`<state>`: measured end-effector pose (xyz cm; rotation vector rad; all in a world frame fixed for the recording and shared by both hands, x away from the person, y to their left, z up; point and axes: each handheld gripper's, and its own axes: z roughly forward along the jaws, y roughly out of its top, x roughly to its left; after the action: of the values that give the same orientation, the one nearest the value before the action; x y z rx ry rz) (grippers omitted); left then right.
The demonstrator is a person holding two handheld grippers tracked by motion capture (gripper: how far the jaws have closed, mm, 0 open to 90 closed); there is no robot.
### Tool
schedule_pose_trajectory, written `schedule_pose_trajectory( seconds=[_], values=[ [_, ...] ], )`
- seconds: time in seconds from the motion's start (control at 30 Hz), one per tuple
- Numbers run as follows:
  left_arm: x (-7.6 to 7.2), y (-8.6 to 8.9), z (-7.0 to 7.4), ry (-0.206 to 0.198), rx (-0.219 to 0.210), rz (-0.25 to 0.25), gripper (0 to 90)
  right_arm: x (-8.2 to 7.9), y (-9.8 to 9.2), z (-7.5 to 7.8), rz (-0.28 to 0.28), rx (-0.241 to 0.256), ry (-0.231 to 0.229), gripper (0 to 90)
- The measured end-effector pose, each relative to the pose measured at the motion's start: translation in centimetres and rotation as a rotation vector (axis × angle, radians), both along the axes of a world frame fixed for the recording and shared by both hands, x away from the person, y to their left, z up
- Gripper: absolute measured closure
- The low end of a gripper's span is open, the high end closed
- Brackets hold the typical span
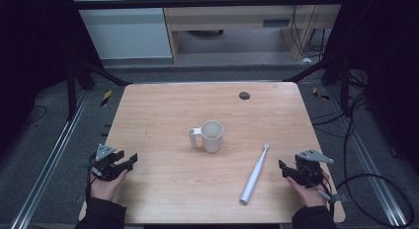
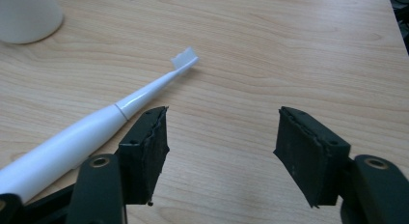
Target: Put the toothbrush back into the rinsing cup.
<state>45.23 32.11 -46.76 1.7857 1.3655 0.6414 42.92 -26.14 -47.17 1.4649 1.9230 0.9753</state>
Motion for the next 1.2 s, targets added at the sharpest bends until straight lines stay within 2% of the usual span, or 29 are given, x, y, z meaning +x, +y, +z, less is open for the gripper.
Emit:
schedule_pose_trajectory(
  seconds=[0.3, 0.43, 0.8, 1.0, 1.2],
  values=[
    [0.1, 0.1, -0.2, -0.009, 0.015, 0.009, 40.2, 0.3, 1.2, 0.2, 0.047, 0.006, -0.002, 48.0],
    [0.2, -0.1, -0.3, -0.009, 0.014, 0.007, 40.6, 1.0, 1.9, 0.0, 0.069, 0.008, 0.007, 55.1],
    [0.3, -0.4, -0.3, -0.012, 0.026, -0.003, 42.4, 2.0, 2.7, -0.2, 0.082, 0.021, 0.013, 67.2],
    [0.4, -0.4, -0.3, -0.011, 0.022, -0.010, 43.4, 2.9, 3.6, -0.6, 0.096, 0.007, 0.030, 73.2],
    [0.4, -0.5, -0.3, -0.005, 0.024, -0.017, 43.7, 3.4, 4.4, -1.0, 0.116, -0.002, 0.059, 83.5]
  ],
)
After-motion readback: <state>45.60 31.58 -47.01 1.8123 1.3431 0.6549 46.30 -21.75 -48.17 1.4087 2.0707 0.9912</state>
